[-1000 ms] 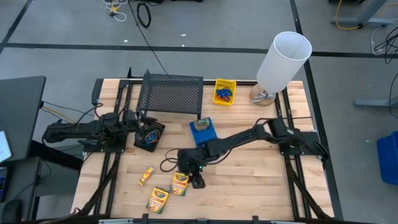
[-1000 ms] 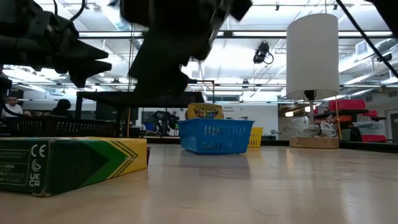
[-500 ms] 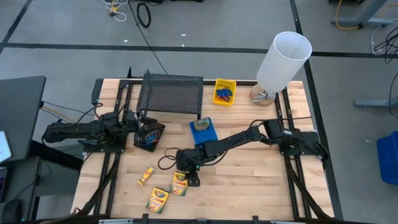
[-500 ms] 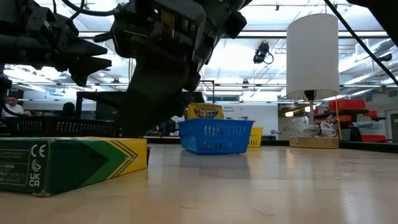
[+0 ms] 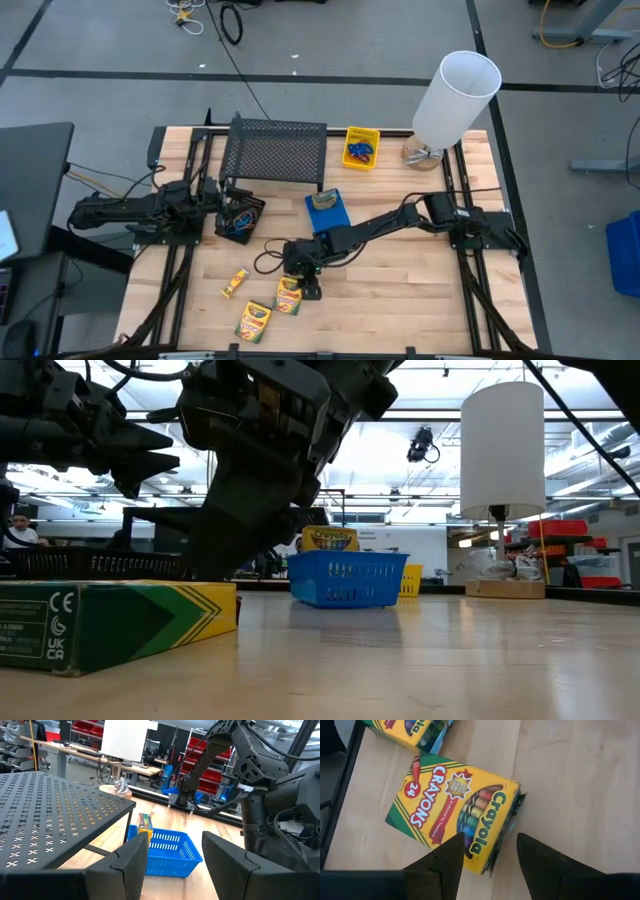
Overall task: Pick & Place Office Desk Supplies
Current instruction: Put the top large yellow crayon box into the blue bin
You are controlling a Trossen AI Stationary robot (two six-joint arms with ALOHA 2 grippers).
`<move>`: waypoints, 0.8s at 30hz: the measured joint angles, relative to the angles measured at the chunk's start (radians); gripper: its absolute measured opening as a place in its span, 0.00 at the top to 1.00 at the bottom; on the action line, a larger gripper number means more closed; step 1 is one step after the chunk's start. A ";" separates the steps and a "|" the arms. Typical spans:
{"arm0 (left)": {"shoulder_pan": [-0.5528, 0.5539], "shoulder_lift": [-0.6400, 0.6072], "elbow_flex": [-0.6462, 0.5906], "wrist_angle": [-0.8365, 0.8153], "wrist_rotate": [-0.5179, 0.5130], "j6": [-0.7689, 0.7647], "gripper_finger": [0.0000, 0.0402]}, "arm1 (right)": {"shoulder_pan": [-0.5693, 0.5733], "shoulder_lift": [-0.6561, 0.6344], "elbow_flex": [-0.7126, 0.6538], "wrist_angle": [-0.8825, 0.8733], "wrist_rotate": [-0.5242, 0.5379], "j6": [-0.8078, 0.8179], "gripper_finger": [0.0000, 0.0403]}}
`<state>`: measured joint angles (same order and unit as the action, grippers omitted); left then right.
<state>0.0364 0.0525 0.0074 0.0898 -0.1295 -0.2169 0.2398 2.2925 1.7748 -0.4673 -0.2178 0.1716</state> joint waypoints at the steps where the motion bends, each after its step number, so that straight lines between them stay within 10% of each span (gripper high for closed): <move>1: 0.000 0.000 0.000 0.000 0.000 0.000 0.52 | 0.000 0.000 0.000 0.002 0.002 -0.004 0.53; 15: 0.000 0.000 0.000 -0.008 0.000 0.009 0.52 | 0.027 0.056 0.005 0.047 -0.011 -0.023 0.56; 24: 0.000 0.000 0.000 -0.011 -0.001 0.008 0.52 | 0.030 0.058 0.004 0.063 -0.003 -0.049 0.97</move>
<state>0.0368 0.0525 0.0071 0.0789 -0.1303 -0.2086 0.2696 2.3508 1.7790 -0.4039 -0.2203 0.1229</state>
